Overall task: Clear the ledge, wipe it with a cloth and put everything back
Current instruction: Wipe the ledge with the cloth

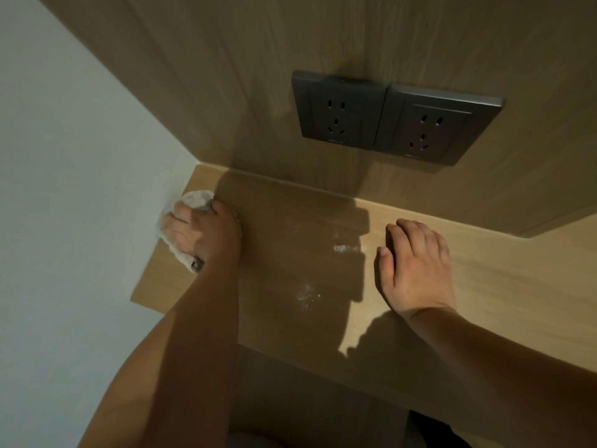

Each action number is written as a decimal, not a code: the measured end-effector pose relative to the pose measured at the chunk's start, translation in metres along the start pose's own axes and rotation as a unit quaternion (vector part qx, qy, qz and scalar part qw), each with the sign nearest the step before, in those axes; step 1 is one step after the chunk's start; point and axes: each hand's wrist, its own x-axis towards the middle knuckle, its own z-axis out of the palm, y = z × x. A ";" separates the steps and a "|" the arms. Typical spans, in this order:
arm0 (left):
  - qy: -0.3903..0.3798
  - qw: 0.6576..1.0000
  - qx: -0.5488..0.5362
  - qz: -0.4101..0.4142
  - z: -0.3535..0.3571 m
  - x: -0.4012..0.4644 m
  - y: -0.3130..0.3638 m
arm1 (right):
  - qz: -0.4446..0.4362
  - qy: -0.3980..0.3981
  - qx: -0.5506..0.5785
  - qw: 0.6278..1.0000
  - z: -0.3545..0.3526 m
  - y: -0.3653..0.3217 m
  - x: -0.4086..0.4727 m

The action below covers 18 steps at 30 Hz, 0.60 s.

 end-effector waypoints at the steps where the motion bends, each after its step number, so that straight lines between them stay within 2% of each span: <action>1: 0.009 1.000 -0.010 -0.028 0.003 0.004 0.011 | -0.001 0.001 -0.002 1.000 0.001 0.001 0.000; 3: -0.005 0.999 -0.010 -0.037 0.009 0.010 0.031 | -0.002 0.004 0.000 1.000 0.002 0.002 0.001; 9: -0.105 0.986 -0.096 0.092 0.023 0.012 0.061 | -0.002 0.011 0.010 1.000 0.004 0.002 0.001; 13: -0.127 0.979 -0.078 0.136 0.010 0.033 0.026 | -0.003 0.005 0.006 1.000 0.002 0.003 0.001; 16: -0.118 0.977 -0.025 0.176 0.015 0.037 0.034 | -0.002 0.011 0.008 1.000 0.004 0.001 0.002; 18: -0.133 0.978 -0.024 0.162 0.011 0.023 0.046 | -0.001 0.017 0.005 1.000 0.005 0.003 0.002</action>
